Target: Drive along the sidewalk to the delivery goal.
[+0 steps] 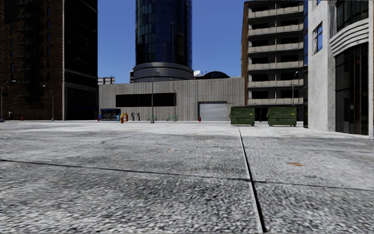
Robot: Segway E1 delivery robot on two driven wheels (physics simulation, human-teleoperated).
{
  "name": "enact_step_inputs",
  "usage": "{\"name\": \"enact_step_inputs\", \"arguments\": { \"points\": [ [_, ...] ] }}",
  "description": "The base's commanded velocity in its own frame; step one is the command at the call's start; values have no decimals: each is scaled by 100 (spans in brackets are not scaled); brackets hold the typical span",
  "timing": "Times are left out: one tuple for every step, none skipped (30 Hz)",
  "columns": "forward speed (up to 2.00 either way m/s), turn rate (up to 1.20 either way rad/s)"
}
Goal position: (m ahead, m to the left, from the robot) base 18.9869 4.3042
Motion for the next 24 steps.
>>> {"name": "enact_step_inputs", "arguments": {
  "points": [
    [200,115],
    [200,115],
    [200,116],
    [200,116],
    [200,116],
    [200,115],
    [200,53],
    [200,53],
    [200,35],
    [200,0],
    [200,0],
    [200,0],
    [200,0],
    [200,0],
    [200,0],
    [200,0],
    [200,-68],
    [200,-68],
    [200,-120],
    [200,-120],
    [200,-120],
    [200,-120],
    [200,-120],
    [200,-120]
  ]
}}
